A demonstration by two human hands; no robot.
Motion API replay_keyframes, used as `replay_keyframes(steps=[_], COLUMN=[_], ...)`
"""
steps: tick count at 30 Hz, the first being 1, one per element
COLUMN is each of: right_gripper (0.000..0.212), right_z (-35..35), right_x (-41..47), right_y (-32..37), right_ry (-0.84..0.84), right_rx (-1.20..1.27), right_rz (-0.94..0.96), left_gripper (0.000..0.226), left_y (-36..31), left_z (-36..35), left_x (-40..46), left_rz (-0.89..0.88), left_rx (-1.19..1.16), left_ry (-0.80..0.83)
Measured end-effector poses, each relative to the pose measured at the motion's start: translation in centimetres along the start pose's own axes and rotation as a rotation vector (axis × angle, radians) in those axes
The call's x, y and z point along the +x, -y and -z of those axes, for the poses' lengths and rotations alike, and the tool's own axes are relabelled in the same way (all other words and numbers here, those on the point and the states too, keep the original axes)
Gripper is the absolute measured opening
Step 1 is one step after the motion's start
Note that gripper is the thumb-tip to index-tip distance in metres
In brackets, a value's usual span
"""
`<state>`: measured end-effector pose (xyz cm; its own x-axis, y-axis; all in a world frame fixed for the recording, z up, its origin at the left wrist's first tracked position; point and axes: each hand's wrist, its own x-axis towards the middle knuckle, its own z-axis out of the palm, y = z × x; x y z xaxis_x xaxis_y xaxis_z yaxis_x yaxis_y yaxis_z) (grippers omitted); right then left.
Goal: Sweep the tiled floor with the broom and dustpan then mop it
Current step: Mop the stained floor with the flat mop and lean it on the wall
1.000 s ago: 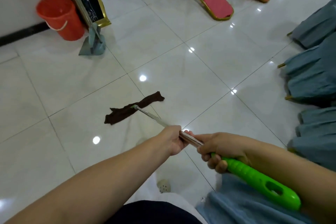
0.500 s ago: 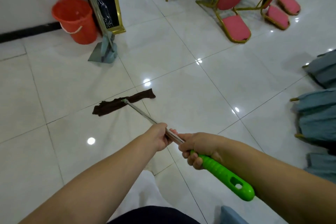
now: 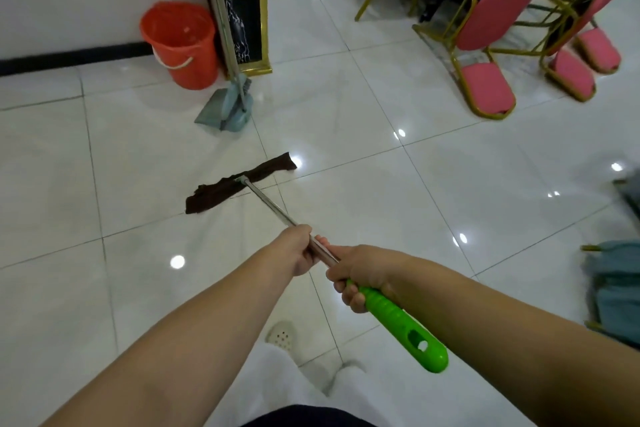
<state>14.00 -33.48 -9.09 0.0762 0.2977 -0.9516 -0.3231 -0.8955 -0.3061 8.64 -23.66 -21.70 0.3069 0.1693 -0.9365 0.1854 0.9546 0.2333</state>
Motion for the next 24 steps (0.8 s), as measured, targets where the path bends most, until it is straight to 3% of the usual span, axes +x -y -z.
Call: replay_keyframes(steps=[11, 24], right_gripper=[0.036, 0.055], right_z=[3.5, 23.5], right_x=[2.5, -2.0], right_y=[4.0, 2.6], right_ry=[0.050, 0.154], right_rx=[-0.109, -0.237], right_rz=[0.010, -0.041], left_gripper=[0.023, 0.022], left_y=[-3.2, 2.8], left_z=[-2.9, -19.5], left_x=[2.0, 2.3], left_rz=[-0.038, 0.062], left_rx=[-0.069, -0.232], left_ry=[-0.059, 0.047])
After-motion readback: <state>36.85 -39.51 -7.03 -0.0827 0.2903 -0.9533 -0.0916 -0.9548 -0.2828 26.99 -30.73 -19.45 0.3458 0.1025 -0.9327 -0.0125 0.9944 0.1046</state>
